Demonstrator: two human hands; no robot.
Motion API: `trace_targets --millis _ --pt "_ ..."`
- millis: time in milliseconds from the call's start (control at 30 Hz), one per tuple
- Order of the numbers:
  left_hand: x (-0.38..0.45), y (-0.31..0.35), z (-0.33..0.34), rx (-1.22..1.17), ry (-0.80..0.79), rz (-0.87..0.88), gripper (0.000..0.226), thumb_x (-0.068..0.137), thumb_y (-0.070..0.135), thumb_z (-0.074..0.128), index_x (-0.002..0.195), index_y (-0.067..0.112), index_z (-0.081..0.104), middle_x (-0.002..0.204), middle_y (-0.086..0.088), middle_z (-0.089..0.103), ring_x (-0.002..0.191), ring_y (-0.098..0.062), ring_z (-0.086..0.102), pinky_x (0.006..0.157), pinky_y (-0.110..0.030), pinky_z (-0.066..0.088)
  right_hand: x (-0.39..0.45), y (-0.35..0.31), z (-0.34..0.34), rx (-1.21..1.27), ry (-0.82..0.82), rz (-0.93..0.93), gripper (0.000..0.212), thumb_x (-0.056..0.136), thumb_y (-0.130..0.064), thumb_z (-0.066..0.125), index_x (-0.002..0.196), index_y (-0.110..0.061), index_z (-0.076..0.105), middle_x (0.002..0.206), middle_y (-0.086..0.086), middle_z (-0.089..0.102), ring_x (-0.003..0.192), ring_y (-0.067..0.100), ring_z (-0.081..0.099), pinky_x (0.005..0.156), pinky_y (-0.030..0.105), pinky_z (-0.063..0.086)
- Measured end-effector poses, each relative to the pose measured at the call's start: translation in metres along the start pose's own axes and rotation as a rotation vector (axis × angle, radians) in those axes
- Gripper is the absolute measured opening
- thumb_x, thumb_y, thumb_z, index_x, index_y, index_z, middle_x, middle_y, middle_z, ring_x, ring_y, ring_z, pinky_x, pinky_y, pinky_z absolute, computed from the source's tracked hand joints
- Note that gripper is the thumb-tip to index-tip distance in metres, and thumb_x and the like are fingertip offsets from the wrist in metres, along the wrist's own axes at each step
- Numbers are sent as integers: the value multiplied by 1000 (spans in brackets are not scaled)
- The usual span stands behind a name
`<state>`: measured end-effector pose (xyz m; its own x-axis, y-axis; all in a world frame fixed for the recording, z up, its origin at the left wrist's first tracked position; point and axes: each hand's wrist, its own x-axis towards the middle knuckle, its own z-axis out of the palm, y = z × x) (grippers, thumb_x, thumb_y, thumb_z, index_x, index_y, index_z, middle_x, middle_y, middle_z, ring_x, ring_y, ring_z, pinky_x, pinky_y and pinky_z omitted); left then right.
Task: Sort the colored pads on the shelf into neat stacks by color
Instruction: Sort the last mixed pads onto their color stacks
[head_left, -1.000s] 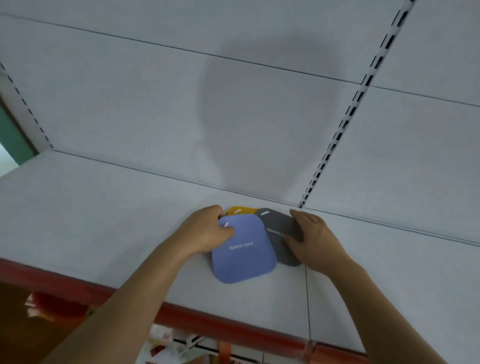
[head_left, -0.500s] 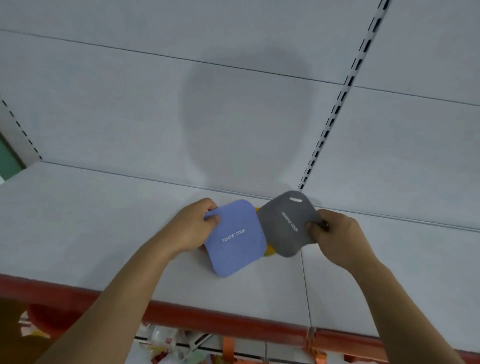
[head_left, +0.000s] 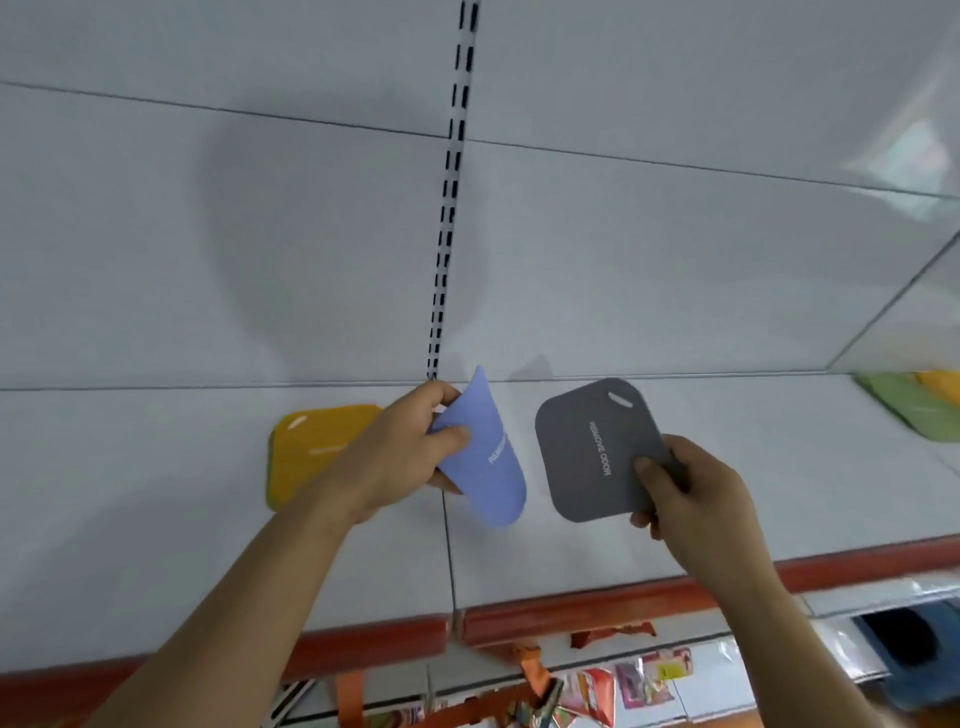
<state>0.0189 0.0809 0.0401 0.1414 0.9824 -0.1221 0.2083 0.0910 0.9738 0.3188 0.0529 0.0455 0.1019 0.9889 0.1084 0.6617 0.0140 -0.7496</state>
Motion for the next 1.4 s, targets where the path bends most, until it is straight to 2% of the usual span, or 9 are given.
trace_targets --millis 133,267,467,633,733,867,1100,1200,1400 --pt "17 31 67 42 -110 79 29 107 12 56 132 25 62 121 0 74 104 -21 76 85 -46 66 -7 42 -45 50 99 28 21 106 -21 52 99 -33 67 61 0 71 53 23 63 56 43 56" --pt "34 59 156 187 -180 175 47 108 13 51 148 37 53 135 6 68 112 -20 73 84 -45 66 -10 96 -105 67 198 47 19 105 -21 54 97 -31 67 62 -8 69 50 11 63 45 20 46" --pt "62 102 299 417 -123 331 46 108 20 49 144 48 53 130 8 67 103 -25 72 87 -50 63 -12 190 -212 130 286 115 17 106 -24 54 98 -33 66 61 3 70 52 24 64 55 43 55" --pt "90 121 392 546 -30 389 43 106 16 46 134 46 56 98 -5 73 80 -30 69 77 -52 59 -16 248 -285 214 370 180 17 106 -20 55 101 -29 69 65 5 71 51 24 67 54 45 55" --pt "113 125 433 448 -21 393 41 106 14 49 138 37 60 108 1 73 90 -29 71 78 -55 62 -11 282 -313 213 403 210 18 106 -19 55 96 -25 68 63 6 70 48 19 64 50 37 52" --pt "150 126 479 303 -84 342 35 104 18 50 129 38 64 113 21 72 107 -17 70 84 -46 65 5 320 -335 278 417 280 16 106 -18 56 99 -24 69 65 8 70 48 20 63 50 37 52" --pt "237 126 568 102 -146 286 47 95 37 53 141 37 60 129 15 71 117 -21 69 92 -57 61 58 376 -387 247 446 327 19 106 -18 56 99 -27 71 65 7 70 51 24 65 52 43 54" --pt "270 130 605 63 -181 273 45 99 32 54 144 35 59 130 14 71 117 -19 69 93 -56 60 85 395 -417 229 466 330 20 106 -19 56 100 -31 71 62 5 69 49 23 63 52 41 53" --pt "320 145 671 14 -209 226 46 96 31 54 141 35 62 130 11 71 118 -21 70 89 -53 63 126 435 -457 277 494 345 21 107 -18 55 103 -31 71 65 8 69 56 36 64 55 53 55"
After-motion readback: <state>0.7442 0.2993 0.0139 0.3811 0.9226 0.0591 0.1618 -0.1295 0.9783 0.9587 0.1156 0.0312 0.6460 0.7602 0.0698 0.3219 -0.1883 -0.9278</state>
